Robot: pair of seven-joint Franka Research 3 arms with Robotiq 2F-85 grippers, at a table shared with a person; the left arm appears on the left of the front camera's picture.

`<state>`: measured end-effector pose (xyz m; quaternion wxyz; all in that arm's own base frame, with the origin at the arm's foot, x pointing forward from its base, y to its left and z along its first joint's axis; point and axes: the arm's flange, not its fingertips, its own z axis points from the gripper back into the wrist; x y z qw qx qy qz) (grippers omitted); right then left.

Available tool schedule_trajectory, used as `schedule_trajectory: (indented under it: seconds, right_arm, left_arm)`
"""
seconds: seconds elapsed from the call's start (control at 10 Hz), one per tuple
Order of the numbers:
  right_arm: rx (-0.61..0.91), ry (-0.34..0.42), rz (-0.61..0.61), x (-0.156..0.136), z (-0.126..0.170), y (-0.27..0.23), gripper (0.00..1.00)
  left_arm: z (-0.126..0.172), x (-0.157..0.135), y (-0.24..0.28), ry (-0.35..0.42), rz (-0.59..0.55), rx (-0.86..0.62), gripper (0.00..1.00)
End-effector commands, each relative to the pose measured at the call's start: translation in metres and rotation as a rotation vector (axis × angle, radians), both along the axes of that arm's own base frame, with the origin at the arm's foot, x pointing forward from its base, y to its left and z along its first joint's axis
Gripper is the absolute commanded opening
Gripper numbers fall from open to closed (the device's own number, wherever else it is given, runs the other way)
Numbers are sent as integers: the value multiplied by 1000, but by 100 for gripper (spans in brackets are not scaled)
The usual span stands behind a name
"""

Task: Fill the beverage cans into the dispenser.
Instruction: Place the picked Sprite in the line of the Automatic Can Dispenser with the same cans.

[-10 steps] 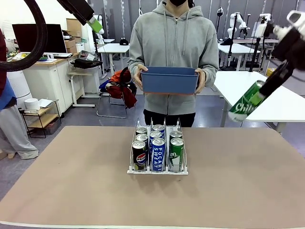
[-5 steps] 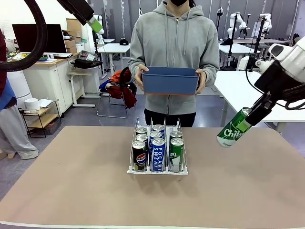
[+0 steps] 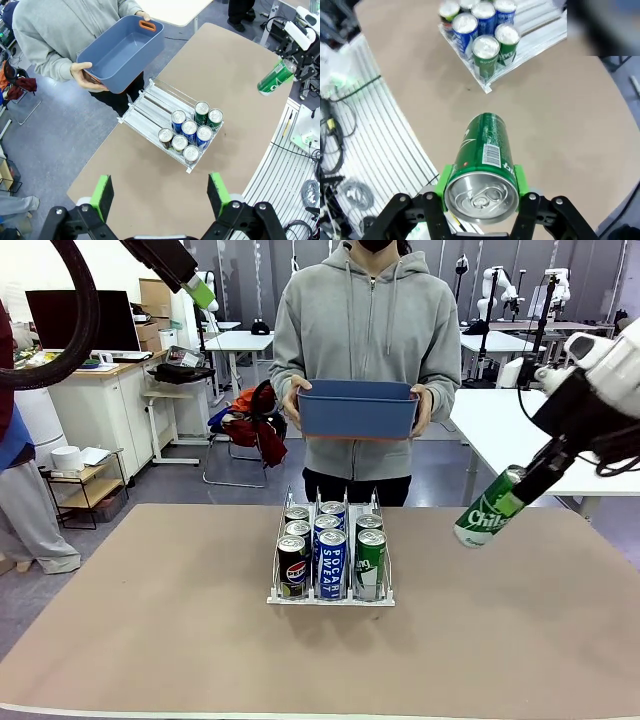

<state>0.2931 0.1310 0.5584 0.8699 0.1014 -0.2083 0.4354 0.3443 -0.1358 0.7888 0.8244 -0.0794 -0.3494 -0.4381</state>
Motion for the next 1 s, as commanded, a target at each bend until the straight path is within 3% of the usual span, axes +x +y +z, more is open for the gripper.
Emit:
schedule_trajectory:
  seconds: [0.0,0.3,0.7,0.9]
  right_arm:
    - [-27,11,-140,2,-24,40,58]
    - [-62,13,-158,-3,-47,80,58]
    - [-80,-81,-170,0,-75,120,58]
    - [-69,-70,-153,8,-90,137,58]
  left_arm:
    - [-1,-1,2,6,-9,-7,100]
    - [-1,-1,2,6,-9,-7,100]
    - [-1,-1,2,6,-9,-7,100]
    - [-1,-1,2,6,-9,-7,100]
